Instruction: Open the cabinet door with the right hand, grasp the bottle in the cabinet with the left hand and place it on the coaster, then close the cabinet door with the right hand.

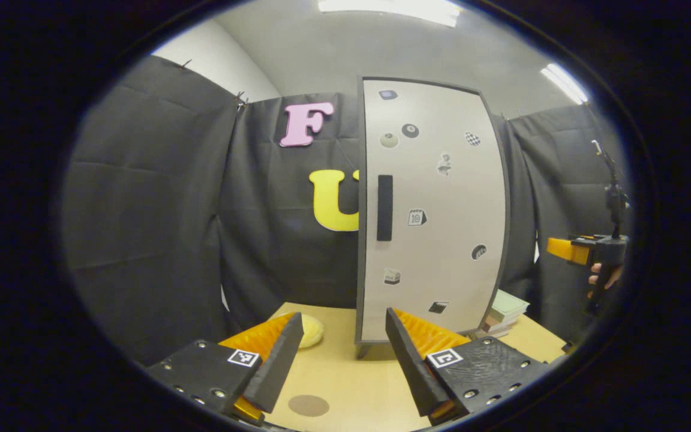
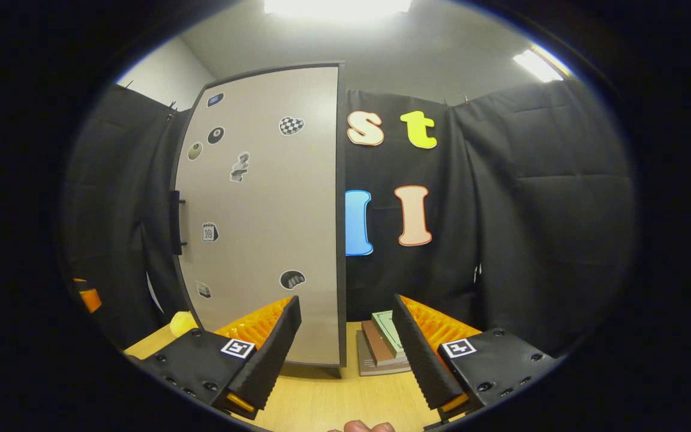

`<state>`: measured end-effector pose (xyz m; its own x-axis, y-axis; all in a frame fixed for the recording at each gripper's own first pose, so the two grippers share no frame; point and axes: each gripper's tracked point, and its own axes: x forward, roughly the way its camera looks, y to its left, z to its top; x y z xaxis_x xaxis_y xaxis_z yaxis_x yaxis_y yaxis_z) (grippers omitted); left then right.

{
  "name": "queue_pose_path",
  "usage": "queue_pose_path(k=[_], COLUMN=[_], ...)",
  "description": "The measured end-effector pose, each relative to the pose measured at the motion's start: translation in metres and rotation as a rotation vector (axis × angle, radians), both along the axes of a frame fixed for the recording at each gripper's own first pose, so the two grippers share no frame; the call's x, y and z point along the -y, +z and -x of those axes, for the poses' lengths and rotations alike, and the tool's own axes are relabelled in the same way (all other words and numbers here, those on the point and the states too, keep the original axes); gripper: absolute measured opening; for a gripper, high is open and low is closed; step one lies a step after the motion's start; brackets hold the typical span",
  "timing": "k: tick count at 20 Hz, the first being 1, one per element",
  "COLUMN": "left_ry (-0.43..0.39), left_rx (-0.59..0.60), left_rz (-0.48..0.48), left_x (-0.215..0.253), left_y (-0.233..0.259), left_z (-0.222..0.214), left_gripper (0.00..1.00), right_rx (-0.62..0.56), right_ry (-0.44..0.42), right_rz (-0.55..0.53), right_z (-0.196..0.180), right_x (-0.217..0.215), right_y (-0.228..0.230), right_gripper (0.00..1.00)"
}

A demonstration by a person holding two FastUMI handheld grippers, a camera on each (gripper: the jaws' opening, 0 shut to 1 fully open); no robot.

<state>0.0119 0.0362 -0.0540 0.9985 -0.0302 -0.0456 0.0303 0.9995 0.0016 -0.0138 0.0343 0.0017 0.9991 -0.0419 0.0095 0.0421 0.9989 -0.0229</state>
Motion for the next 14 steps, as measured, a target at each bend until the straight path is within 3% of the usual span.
queue_pose_path(k=[8,13,14], left_ry=[0.056,0.106,0.12], left_rx=[-0.008,-0.025,-0.024], left_rz=[0.044,0.049,0.06], left_x=[-0.05,-0.073,-0.079], left_y=[-0.021,-0.04,-0.042], left_z=[0.004,0.014,0.017], left_gripper=[0.86,0.82,0.86], right_rx=[-0.002,-0.013,-0.009], right_ry=[0.06,0.149,0.157], right_rz=[0.012,-0.045,-0.052], right_z=[-0.01,-0.028,-0.033], right_x=[-0.051,-0.098,-0.105], right_y=[0.012,0.036,0.042], right_gripper=[0.94,0.97,0.98])
